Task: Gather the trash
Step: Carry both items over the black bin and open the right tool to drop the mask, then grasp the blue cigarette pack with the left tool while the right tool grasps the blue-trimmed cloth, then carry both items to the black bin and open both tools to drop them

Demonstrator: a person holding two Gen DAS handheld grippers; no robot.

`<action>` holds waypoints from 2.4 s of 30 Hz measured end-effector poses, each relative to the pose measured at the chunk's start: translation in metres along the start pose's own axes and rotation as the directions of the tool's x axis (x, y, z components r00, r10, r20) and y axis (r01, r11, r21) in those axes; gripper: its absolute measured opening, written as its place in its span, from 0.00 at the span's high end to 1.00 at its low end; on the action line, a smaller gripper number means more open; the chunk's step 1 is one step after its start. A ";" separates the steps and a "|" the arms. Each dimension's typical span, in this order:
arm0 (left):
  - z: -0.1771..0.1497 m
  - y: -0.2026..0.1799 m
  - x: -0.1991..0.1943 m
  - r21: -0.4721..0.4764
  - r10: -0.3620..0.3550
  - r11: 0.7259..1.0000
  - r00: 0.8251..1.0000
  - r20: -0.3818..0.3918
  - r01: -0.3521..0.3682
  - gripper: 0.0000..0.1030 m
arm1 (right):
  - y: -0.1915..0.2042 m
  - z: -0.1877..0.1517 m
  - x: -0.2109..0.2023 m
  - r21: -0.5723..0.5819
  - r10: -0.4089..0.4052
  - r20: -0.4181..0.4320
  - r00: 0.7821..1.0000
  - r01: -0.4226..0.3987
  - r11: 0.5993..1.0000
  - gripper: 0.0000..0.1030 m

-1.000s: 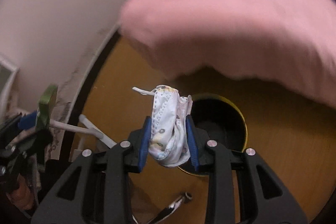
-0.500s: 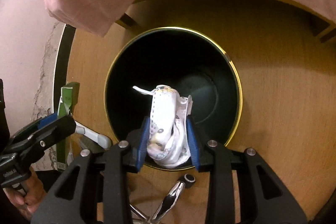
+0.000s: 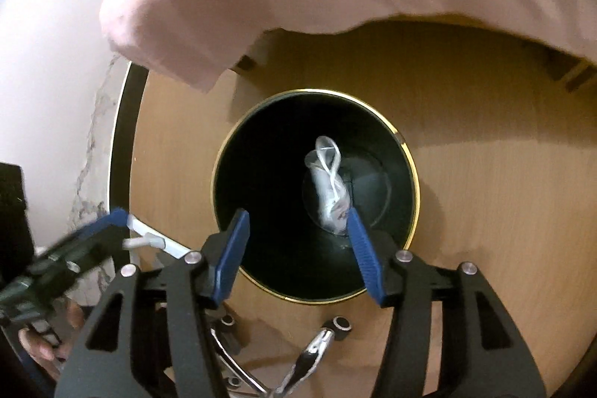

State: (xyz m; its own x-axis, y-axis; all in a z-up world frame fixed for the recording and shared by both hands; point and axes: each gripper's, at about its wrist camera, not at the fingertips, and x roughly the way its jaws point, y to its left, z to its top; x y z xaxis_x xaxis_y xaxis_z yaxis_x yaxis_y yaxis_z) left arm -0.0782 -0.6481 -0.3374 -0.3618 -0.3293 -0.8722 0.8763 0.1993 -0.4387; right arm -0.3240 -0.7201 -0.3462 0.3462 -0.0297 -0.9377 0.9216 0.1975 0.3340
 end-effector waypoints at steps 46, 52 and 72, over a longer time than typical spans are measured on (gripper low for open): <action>-0.462 0.190 -0.520 -0.847 0.874 0.164 0.472 -0.113 -0.506 0.06 | 0.620 -0.314 -0.140 -0.968 0.320 -0.132 0.938 -0.191 0.161 0.11; -0.492 0.199 -0.523 -0.878 0.860 0.188 0.506 -0.069 -0.439 0.06 | 0.650 -0.331 -0.110 -0.976 0.268 -0.109 0.957 -0.155 0.155 0.18; -0.472 0.149 -0.552 -0.879 0.897 0.250 0.440 0.052 -0.406 0.45 | 0.569 -0.252 -0.167 -0.940 0.383 0.018 0.923 -0.115 0.322 0.77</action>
State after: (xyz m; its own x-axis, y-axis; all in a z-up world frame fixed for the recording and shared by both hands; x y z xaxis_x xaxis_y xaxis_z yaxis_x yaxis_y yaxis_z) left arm 0.1013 -0.0009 -0.0238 0.6432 -0.0142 -0.7655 0.0868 0.9947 0.0544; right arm 0.0984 -0.3560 -0.0240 0.6761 0.0304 -0.7362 0.0925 0.9877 0.1258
